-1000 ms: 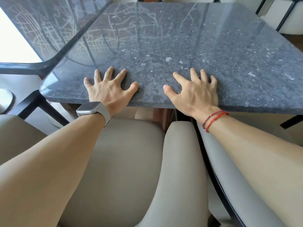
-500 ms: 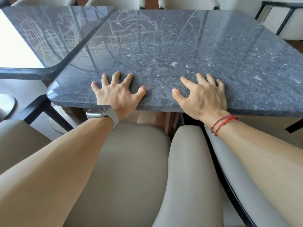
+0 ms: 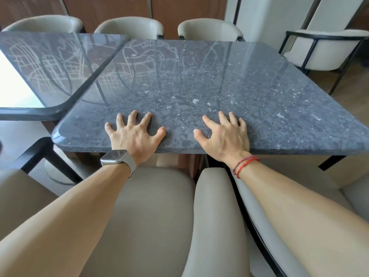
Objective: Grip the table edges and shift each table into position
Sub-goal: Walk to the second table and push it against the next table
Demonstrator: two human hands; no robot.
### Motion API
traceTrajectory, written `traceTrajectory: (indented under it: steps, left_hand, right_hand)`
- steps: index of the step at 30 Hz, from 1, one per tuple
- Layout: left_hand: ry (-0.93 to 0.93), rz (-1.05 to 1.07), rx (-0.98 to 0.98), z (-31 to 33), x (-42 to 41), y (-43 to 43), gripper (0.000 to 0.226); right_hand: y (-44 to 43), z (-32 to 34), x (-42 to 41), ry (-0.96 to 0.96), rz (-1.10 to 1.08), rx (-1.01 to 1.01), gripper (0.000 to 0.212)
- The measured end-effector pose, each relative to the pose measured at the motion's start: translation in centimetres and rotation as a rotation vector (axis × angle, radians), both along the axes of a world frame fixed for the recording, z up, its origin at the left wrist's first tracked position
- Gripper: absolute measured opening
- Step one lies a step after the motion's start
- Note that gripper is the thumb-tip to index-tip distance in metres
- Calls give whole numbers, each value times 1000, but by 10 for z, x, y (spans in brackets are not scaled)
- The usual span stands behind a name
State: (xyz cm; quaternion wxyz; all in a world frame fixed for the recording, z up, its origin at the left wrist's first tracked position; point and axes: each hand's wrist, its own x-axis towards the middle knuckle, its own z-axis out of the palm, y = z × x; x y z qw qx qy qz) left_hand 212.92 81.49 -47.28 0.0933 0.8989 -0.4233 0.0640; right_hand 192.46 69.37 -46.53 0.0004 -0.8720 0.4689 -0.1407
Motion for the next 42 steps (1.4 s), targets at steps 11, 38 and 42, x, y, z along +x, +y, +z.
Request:
traceTrajectory:
  steps: [11,38,42]
  left_hand:
    - [-15,-2,-23,-2,3,-3,79]
    - [-25,-25,-61,-2,37,-56,79]
    - [-29,-25,-58,-2,39,-59,81]
  right_hand:
    - [-3,2,2,25,1,-3,75]
    - [-47,4,36,24,-16,8,78]
    - [-49,4,37,29,-16,8,75]
